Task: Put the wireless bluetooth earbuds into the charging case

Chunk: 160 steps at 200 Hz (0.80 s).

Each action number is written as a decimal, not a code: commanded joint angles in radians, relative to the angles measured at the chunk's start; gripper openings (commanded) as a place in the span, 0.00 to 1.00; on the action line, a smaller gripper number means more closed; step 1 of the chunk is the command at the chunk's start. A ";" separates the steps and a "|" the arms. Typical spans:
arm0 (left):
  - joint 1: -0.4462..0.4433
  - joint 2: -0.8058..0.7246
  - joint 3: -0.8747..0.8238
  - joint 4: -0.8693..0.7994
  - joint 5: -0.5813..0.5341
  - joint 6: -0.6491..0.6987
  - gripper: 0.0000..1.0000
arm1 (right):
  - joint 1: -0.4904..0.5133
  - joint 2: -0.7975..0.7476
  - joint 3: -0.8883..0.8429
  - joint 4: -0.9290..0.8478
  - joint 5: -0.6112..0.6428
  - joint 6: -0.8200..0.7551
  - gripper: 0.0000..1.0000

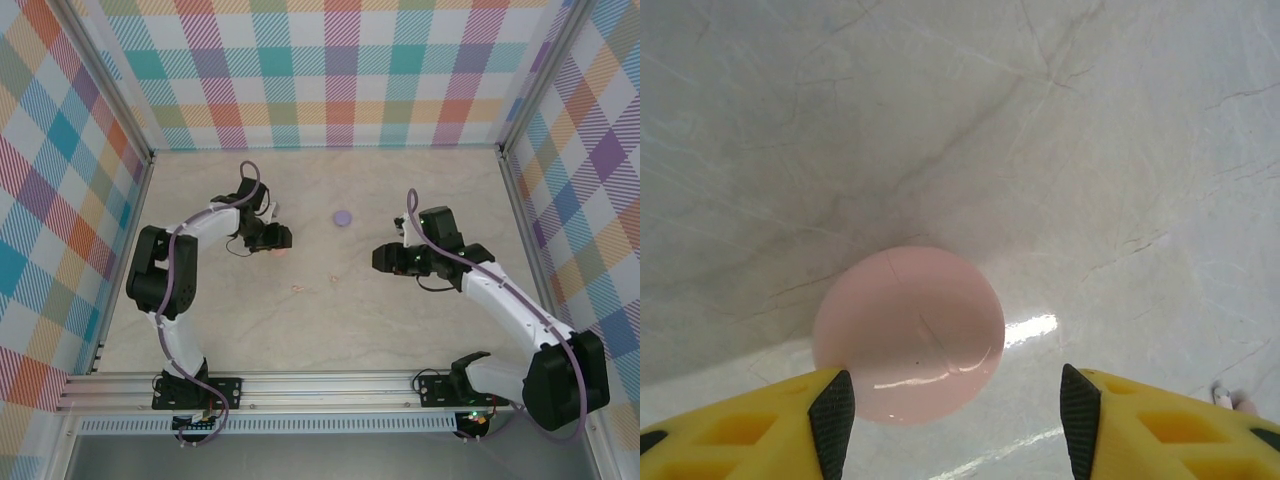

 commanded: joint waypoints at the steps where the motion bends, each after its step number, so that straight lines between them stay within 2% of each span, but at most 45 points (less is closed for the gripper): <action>1: -0.003 -0.047 -0.030 0.014 0.082 -0.004 0.58 | 0.030 0.045 0.040 0.013 -0.001 -0.001 0.42; 37: 0.004 -0.094 -0.032 0.029 0.087 -0.005 0.58 | 0.098 0.144 0.087 0.047 0.011 0.016 0.42; 71: 0.033 -0.094 0.006 0.020 -0.022 -0.006 0.58 | 0.169 0.290 0.202 0.067 0.006 0.046 0.41; 87: 0.051 -0.068 0.032 0.010 -0.048 -0.010 0.54 | 0.193 0.383 0.279 0.062 0.006 0.066 0.40; 125: 0.119 -0.017 0.031 0.062 0.011 -0.028 0.43 | 0.218 0.589 0.441 0.058 -0.020 0.120 0.36; 160: 0.160 0.031 0.004 0.109 0.111 -0.030 0.40 | 0.222 0.744 0.558 0.078 -0.074 0.179 0.32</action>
